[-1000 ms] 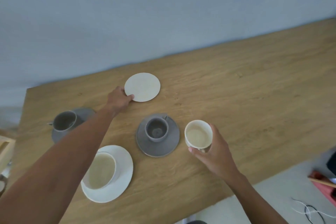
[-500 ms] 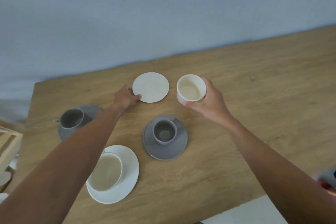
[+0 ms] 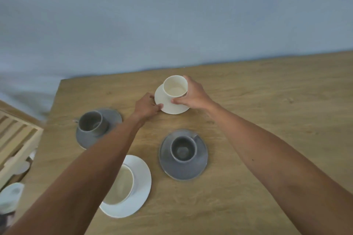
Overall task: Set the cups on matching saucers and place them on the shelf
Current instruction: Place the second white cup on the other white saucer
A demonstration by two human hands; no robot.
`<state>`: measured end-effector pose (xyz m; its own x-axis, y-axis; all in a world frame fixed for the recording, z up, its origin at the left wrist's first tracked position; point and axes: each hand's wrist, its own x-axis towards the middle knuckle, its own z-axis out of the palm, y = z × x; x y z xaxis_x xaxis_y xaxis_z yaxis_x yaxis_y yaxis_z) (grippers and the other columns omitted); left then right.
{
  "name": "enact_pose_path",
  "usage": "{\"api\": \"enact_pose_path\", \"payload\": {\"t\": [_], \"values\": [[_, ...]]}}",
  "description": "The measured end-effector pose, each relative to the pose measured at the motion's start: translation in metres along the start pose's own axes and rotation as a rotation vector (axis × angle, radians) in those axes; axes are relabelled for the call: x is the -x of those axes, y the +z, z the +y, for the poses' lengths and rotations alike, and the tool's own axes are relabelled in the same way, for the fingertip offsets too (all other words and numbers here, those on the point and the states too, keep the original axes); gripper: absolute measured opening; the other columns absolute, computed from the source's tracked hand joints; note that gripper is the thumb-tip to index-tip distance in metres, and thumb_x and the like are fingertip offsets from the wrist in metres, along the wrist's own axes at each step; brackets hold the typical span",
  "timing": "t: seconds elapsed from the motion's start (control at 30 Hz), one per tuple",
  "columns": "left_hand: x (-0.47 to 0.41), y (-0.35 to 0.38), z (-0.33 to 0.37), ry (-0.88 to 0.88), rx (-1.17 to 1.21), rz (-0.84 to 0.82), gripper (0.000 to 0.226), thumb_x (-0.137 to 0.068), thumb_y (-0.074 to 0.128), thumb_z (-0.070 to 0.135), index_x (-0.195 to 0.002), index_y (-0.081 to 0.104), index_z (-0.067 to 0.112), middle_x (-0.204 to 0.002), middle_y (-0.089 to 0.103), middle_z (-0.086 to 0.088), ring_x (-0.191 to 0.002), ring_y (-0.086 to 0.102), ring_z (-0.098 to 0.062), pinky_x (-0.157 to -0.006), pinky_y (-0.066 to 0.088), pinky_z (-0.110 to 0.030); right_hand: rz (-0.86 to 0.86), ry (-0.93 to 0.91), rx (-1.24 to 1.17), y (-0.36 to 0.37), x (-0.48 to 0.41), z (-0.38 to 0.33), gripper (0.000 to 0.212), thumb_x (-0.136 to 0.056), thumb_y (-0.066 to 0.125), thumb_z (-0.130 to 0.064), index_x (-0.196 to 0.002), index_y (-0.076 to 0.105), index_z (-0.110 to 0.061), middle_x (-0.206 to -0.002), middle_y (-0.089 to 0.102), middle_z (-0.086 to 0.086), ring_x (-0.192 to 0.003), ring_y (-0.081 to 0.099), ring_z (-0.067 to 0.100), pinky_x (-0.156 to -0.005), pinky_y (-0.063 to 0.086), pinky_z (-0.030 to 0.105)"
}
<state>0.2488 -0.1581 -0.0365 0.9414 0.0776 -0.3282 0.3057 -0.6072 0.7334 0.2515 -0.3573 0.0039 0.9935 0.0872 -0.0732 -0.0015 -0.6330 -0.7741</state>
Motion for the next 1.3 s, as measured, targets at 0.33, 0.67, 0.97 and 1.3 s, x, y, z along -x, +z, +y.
{"api": "enact_pose_path", "payload": {"t": [0.33, 0.67, 0.97, 1.3], "values": [[0.006, -0.003, 0.004, -0.016, 0.029, -0.007, 0.044, -0.08, 0.076, 0.028, -0.118, 0.056, 0.021, -0.091, 0.069, -0.004, -0.092, 0.068, -0.025, -0.086, 0.055, -0.042, -0.067, 0.001, 0.002, 0.006, -0.006, 0.0, 0.079, -0.057, 0.088, -0.045, -0.123, 0.05, -0.025, -0.117, 0.062, -0.007, -0.108, 0.059, 0.016, -0.089, 0.05, 0.037], [0.015, -0.02, 0.001, -0.002, -0.029, 0.03, 0.051, -0.084, 0.07, 0.036, -0.128, 0.051, 0.019, -0.095, 0.062, -0.002, -0.092, 0.059, -0.02, -0.08, 0.046, -0.031, -0.007, 0.11, -0.16, -0.026, 0.002, 0.013, 0.075, -0.089, 0.051, -0.066, -0.148, 0.039, -0.022, -0.141, 0.052, -0.001, -0.123, 0.054, 0.016, -0.103, 0.043, 0.034], [0.013, -0.017, 0.008, 0.018, -0.057, -0.014, 0.06, -0.084, 0.07, 0.034, -0.138, 0.045, 0.023, -0.1, 0.067, -0.004, -0.1, 0.06, -0.021, -0.088, 0.046, -0.033, -0.091, 0.153, 0.065, -0.026, -0.002, 0.044, 0.057, -0.093, 0.061, -0.037, -0.143, 0.046, -0.014, -0.103, 0.062, -0.001, -0.101, 0.058, 0.018, -0.087, 0.044, 0.03], [0.012, -0.004, 0.019, 0.036, -0.016, 0.013, 0.052, -0.082, 0.074, 0.024, -0.13, 0.054, 0.021, -0.115, 0.066, -0.004, -0.109, 0.06, -0.025, -0.096, 0.049, -0.04, -0.09, 0.08, 0.048, -0.005, -0.01, 0.041, 0.049, -0.083, 0.076, -0.024, -0.129, 0.062, -0.021, -0.104, 0.069, -0.002, -0.101, 0.062, 0.02, -0.082, 0.043, 0.027]]}}
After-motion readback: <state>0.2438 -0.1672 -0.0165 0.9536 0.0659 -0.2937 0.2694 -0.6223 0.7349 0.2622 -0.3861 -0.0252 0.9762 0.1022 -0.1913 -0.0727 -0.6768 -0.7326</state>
